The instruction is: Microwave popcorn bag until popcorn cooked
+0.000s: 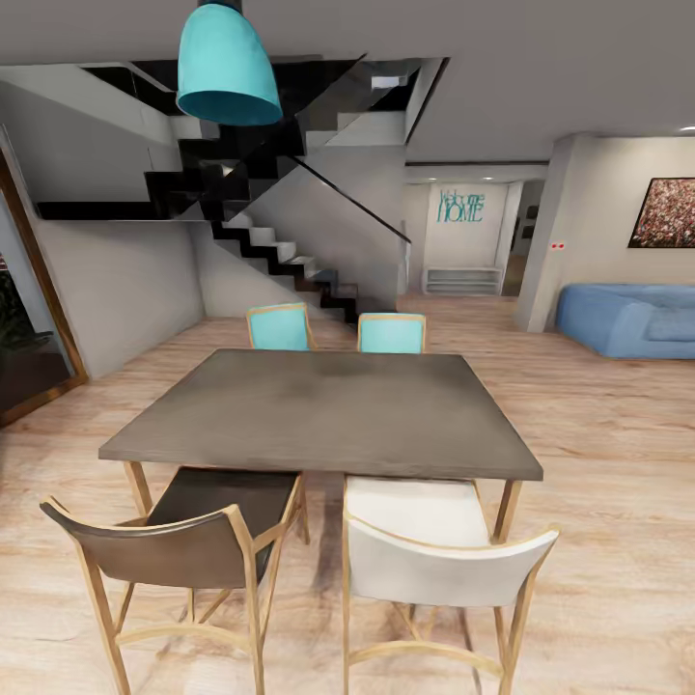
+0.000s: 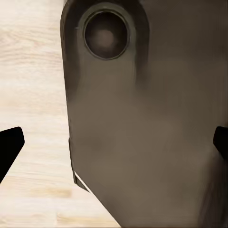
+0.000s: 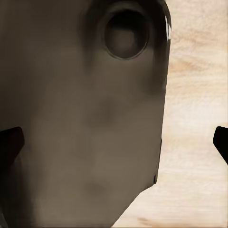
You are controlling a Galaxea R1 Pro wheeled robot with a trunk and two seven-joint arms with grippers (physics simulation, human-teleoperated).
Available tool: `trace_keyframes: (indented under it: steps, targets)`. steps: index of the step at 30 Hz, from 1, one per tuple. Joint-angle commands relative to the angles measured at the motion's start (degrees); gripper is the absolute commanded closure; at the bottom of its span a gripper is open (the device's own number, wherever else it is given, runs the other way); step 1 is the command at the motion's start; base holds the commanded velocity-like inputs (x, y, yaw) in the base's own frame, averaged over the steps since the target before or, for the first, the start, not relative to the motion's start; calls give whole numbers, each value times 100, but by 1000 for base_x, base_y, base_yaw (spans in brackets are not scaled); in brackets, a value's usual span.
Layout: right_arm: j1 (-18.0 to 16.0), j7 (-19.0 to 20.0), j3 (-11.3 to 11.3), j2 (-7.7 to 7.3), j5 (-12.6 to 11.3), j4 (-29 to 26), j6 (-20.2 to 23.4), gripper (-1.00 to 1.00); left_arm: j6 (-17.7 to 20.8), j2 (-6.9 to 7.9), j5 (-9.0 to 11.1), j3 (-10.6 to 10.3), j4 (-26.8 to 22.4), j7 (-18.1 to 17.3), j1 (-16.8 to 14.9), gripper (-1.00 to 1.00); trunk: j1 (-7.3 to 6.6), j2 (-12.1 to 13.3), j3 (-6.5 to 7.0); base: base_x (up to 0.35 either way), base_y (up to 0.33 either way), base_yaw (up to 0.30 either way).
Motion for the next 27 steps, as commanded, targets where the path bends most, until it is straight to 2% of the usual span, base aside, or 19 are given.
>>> trace_keyframes:
  steps: [1, 4, 6, 15, 23, 27]
  targets:
    - [-9, -33, -33, -12, -33, 9, -17, -100, -33, -33, 33, 33, -33, -33, 8, -100, 0, -2, -3, 0, 0, 0]
    - [-9, -15, 5, -2, 1, 4, -22, -100, -130, -103, 129, 129, -130, -33, 8, -100, 0, -2, -3, 0, 0, 0]
    - [-9, 36, 43, -7, 42, 4, -25, -100, -115, -88, 102, 109, -157, -28, 8, -100, 0, -2, -3, 0, 0, 0]
    - [-9, 72, 61, 7, 61, 6, -23, -100, -149, -88, 393, 132, -176, -26, 8, -100, 0, -2, -3, 0, 0, 14]
    - [-9, 20, 62, 15, 45, 6, -26, -100, -146, -90, 428, 123, -179, -25, 8, -100, 0, -2, -3, 0, 0, 241]
    - [-9, 18, 55, 17, 44, 6, -26, -100, -141, -42, 418, 96, -176, -17, 8, -100, 0, -2, -3, 0, 0, 269]
